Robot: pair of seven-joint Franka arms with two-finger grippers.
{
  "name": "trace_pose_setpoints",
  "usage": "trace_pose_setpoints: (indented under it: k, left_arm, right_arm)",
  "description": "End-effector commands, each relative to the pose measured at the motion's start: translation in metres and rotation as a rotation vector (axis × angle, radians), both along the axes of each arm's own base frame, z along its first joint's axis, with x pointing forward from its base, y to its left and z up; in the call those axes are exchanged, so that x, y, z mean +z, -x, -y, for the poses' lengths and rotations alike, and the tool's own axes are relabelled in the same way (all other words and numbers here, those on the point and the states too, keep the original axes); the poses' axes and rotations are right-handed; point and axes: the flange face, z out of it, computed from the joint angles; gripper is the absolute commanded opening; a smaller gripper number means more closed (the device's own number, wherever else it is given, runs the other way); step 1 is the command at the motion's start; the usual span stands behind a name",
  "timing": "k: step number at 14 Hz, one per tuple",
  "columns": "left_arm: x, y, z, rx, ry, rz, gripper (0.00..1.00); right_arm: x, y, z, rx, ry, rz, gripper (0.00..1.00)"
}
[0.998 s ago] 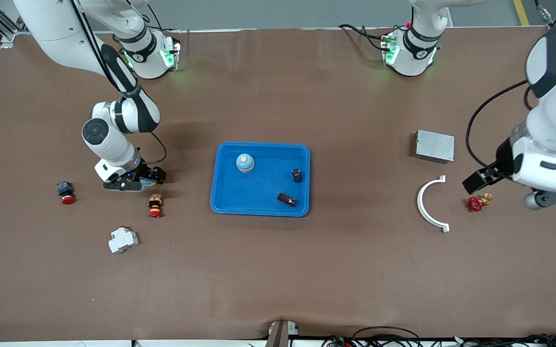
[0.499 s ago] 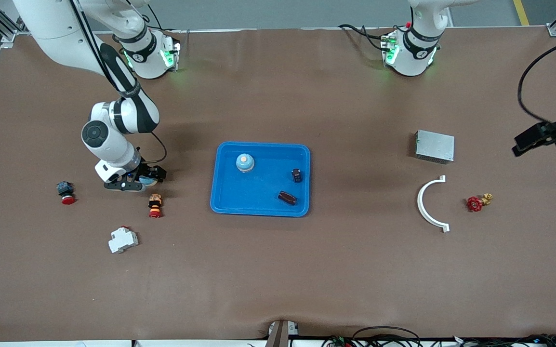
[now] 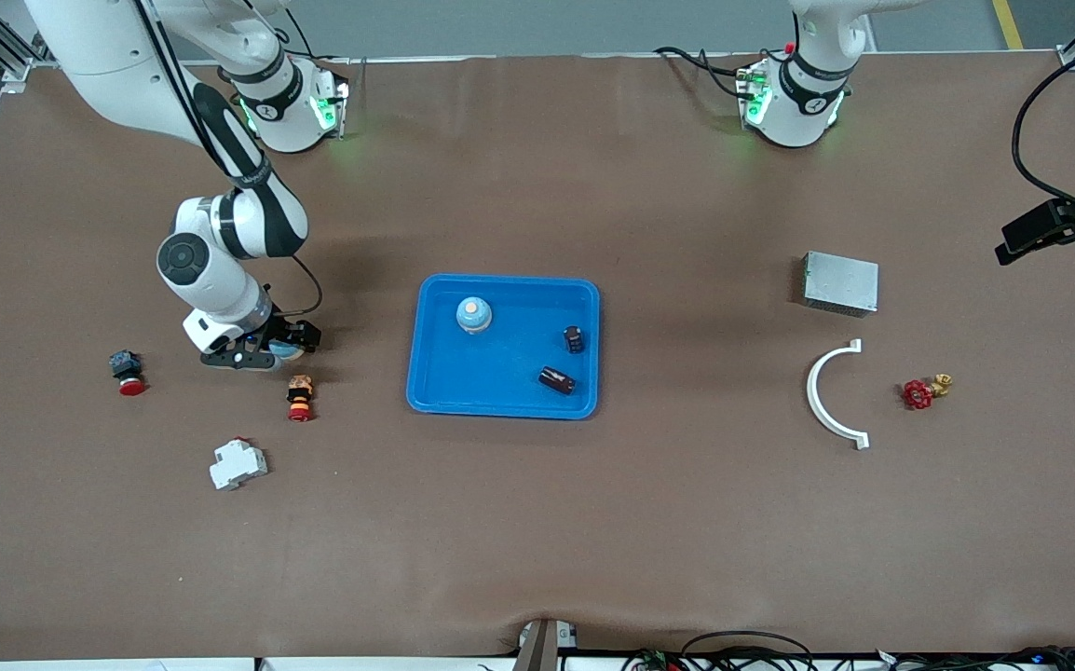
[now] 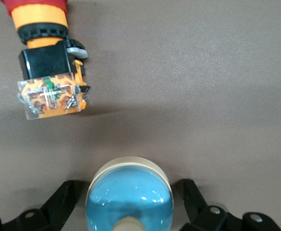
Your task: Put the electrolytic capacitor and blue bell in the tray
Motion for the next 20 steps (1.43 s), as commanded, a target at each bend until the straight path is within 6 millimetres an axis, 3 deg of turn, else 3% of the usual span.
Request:
trace_pose_setpoints:
  k: [1,4,8,9,10,11,13,17,20]
  left_arm:
    - [0.010,0.006,0.002,-0.009,0.012,0.008,1.00]
    - [0.020,0.000,0.012,-0.028,0.014,0.039,1.00]
    - [0.030,0.001,0.004,-0.019,0.011,0.060,1.00]
    - [0.029,0.000,0.002,-0.014,0.008,0.059,1.00]
    - [0.027,-0.002,0.002,-0.014,0.010,0.054,1.00]
    - [0.022,-0.005,0.001,-0.012,0.013,0.047,1.00]
    - [0.020,-0.007,0.003,0.000,0.015,0.047,1.00]
    - [0.025,-0.006,0.004,0.001,0.014,0.064,1.00]
    - [0.025,-0.006,0.006,0.001,0.014,0.065,1.00]
  right_arm:
    - [0.008,0.000,0.000,-0.002,-0.002,-0.008,1.00]
    - [0.008,0.000,0.000,-0.005,-0.002,-0.008,1.00]
    - [0.008,0.000,0.000,0.000,-0.002,-0.008,0.96]
    - [0.008,0.000,0.000,-0.002,-0.002,-0.006,0.68]
    - [0.008,0.000,-0.001,-0.005,-0.002,-0.007,0.28]
    - [0.011,-0.001,-0.002,-0.008,-0.004,-0.002,0.00]
    - [0.022,-0.005,-0.001,-0.011,-0.003,-0.016,0.00]
    - [0.076,-0.019,-0.006,-0.018,-0.003,-0.102,0.00]
    - [0.109,-0.023,-0.024,-0.079,-0.075,-0.106,0.00]
